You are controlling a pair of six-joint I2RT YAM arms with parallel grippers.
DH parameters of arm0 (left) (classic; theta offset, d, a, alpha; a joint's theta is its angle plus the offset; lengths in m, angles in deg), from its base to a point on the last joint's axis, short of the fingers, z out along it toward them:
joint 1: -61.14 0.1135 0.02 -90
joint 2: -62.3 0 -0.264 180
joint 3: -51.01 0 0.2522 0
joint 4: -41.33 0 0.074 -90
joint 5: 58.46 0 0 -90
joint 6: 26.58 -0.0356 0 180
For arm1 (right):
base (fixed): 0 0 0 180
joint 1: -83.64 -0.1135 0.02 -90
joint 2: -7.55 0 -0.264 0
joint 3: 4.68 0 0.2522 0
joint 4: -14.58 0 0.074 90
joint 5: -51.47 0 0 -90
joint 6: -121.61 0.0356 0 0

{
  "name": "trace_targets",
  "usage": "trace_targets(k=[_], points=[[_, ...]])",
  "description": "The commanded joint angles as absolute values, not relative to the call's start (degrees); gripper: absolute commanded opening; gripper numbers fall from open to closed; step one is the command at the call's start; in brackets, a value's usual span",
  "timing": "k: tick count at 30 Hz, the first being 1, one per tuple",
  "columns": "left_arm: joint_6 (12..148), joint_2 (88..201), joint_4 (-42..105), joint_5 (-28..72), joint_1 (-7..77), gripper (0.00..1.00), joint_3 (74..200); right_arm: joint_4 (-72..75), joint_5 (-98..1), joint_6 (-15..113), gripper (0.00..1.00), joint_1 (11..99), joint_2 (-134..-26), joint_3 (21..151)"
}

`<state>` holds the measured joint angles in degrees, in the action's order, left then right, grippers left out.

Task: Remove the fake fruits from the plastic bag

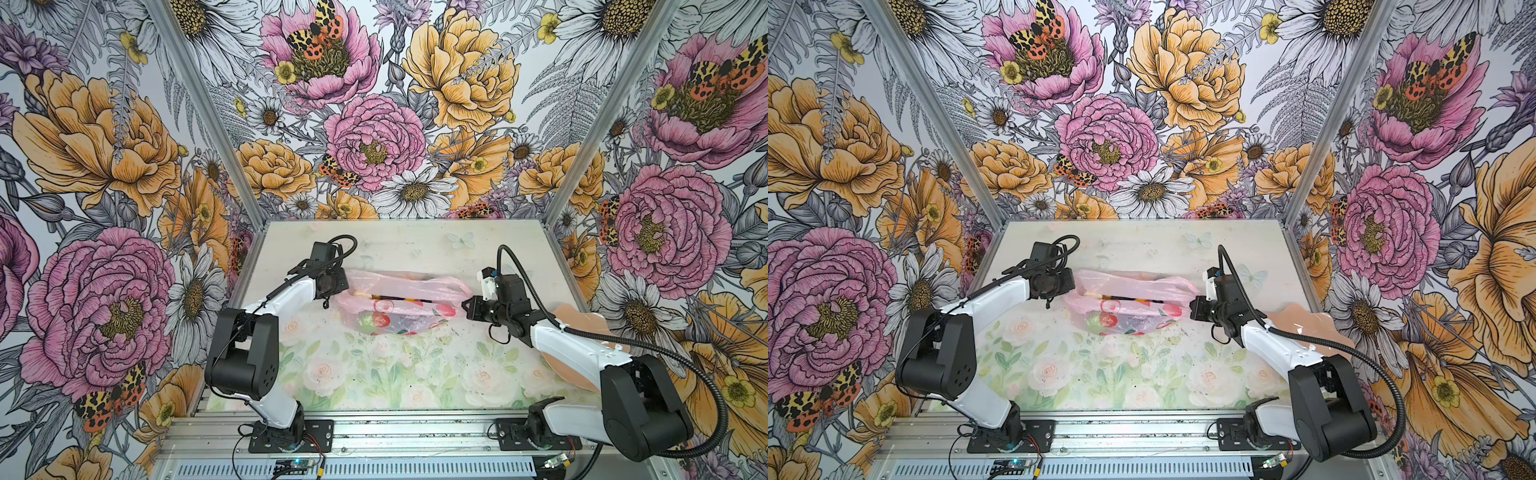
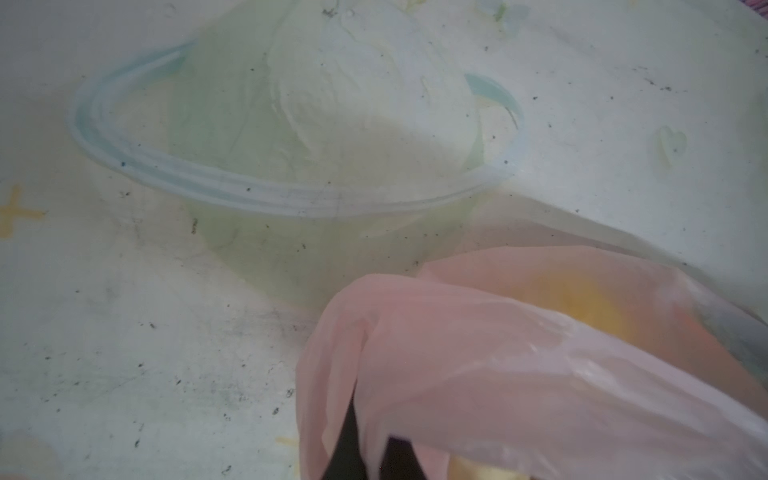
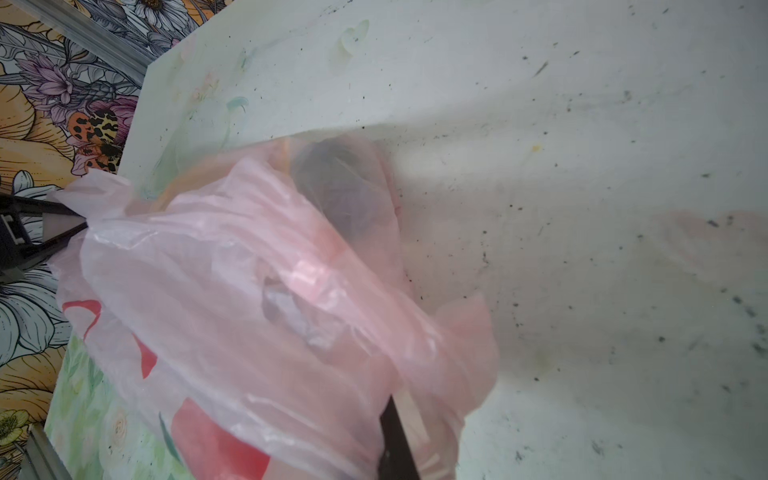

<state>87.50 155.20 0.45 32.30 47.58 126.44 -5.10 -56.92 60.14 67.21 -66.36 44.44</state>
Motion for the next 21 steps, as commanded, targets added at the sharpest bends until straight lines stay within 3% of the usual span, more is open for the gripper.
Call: trace_targets(k=[1,4,7,11,21], points=[[87.29,155.02,0.24,33.26,46.17,0.1,128.34,-8.89,-52.2,56.28,0.38,64.84,-62.74,46.31],[87.19,153.87,-1.56,36.72,45.27,0.31,128.59,-15.29,-44.16,54.07,0.64,62.92,-59.44,49.46],[88.36,150.03,-2.69,40.44,44.45,0.45,126.86,-20.74,-37.63,51.55,0.75,61.49,-57.23,53.08],[90.86,143.96,-3.61,42.99,44.27,0.63,123.51,-25.6,-34.57,47.55,0.82,59.68,-56.17,57.47],[98.61,137.53,-4.45,43.97,38.51,0.79,117.46,-26.97,-31.71,35.9,0.87,48.36,-67.37,68.84]])
